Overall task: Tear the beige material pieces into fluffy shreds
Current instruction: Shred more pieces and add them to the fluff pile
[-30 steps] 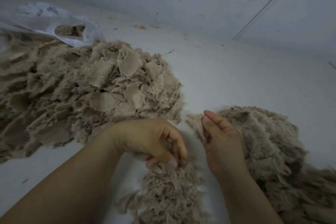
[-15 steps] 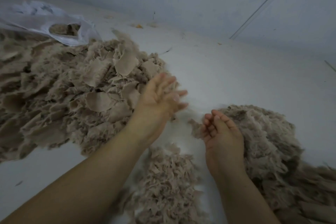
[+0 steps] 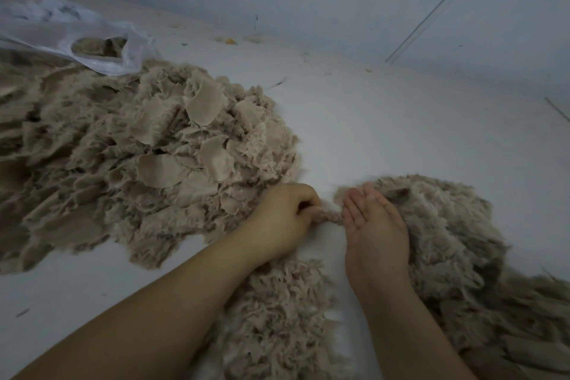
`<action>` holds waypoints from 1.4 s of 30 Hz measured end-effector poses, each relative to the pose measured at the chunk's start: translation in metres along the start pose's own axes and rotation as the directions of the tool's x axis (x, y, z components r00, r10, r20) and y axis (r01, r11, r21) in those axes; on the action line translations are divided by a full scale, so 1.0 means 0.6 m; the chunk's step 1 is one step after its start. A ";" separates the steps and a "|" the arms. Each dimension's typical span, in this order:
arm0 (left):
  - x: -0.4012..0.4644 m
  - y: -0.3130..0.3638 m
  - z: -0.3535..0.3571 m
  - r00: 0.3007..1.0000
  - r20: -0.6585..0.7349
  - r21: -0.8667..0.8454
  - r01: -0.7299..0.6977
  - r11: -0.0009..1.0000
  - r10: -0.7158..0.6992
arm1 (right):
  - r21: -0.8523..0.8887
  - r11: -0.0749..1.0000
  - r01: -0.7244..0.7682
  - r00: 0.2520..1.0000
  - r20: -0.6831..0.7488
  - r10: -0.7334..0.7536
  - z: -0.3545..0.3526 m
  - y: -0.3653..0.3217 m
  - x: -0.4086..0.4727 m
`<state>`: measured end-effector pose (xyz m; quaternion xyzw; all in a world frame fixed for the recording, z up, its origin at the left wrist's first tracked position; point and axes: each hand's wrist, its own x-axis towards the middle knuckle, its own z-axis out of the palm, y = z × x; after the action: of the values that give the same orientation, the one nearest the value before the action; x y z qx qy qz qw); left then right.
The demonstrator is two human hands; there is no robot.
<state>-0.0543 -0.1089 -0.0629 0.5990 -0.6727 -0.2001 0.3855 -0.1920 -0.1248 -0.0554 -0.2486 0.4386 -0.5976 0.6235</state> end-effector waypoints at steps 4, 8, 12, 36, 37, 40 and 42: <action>-0.015 0.011 -0.017 0.985 -0.008 -0.415 0.155 0.896 -0.173 | 0.023 1.000 -0.014 1.000 0.003 0.014 0.001 0.003 0.000; -0.011 0.018 -0.042 0.962 -0.001 -0.814 0.157 0.559 -0.272 | -0.016 1.000 -0.006 1.000 0.020 0.006 -0.004 0.007 0.002; -0.017 0.019 -0.036 0.940 0.136 -0.763 0.301 0.571 -0.314 | -0.191 0.978 0.080 0.991 0.124 -0.057 -0.008 0.015 0.001; -0.030 0.009 -0.081 0.759 0.649 -0.451 0.444 0.774 -0.057 | -0.252 0.959 0.132 0.971 0.226 -0.074 -0.018 0.011 0.006; -0.027 0.013 -0.075 0.806 0.576 -0.437 0.442 0.783 -0.133 | -0.272 0.950 0.155 0.964 0.250 -0.086 -0.017 0.012 0.004; -0.019 0.024 -0.049 0.924 0.260 -0.538 0.379 0.753 -0.279 | -0.309 0.931 0.194 0.950 0.294 -0.100 -0.014 0.014 -0.002; -0.018 0.029 -0.039 0.937 0.176 -0.636 0.342 0.692 -0.302 | -0.322 0.924 0.204 0.949 0.297 -0.106 -0.013 0.012 -0.003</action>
<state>-0.0481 -0.0904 -0.0388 0.5273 -0.4541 -0.5050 0.5105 -0.1946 -0.1201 -0.0646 -0.4696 0.4260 -0.5181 0.5741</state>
